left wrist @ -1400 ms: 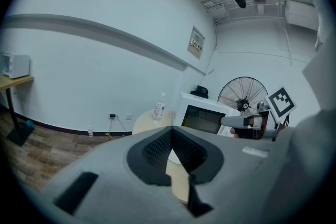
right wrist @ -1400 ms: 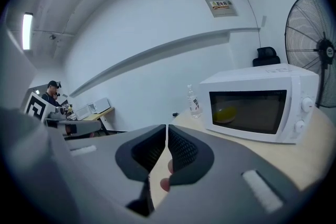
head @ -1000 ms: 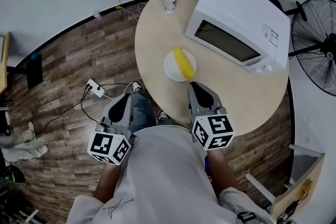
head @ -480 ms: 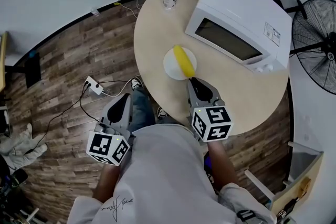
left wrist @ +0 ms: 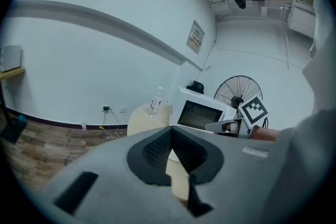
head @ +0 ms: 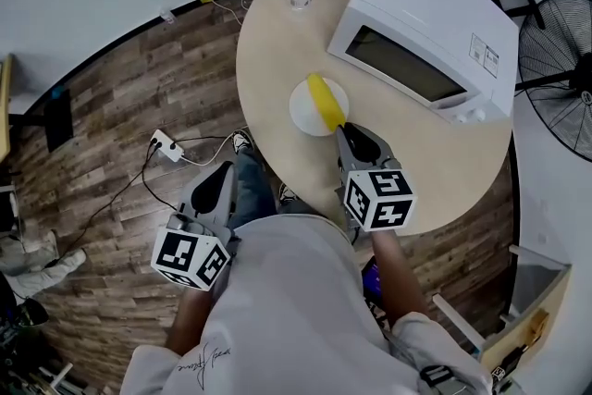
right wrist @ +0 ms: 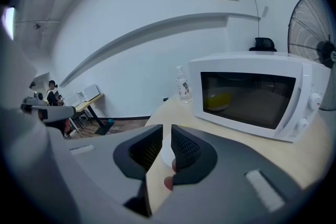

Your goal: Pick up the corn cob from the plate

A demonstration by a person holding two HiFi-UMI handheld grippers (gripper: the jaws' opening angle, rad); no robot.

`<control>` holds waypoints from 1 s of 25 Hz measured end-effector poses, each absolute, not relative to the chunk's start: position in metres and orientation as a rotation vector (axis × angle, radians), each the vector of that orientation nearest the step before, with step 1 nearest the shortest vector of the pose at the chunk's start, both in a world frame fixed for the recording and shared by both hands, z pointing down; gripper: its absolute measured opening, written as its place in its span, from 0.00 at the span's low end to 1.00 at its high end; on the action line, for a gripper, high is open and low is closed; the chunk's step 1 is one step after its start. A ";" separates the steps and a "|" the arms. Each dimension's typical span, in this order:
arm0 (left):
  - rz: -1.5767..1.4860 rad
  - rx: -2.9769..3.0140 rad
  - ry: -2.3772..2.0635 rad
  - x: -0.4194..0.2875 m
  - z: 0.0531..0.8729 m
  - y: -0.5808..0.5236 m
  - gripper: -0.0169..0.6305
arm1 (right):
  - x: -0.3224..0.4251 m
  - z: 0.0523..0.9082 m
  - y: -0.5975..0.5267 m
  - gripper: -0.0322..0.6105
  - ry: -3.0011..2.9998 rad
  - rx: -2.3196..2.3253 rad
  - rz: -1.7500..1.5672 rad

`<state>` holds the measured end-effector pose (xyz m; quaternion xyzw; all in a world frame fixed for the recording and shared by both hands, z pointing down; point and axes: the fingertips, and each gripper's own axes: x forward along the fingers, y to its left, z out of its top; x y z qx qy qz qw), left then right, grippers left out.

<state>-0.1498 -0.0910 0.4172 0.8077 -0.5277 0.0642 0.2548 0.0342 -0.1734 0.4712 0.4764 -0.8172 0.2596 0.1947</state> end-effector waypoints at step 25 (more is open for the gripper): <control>0.200 2.162 -1.419 -0.171 0.428 -0.090 0.02 | 0.036 0.531 -0.205 0.23 -2.150 1.220 0.776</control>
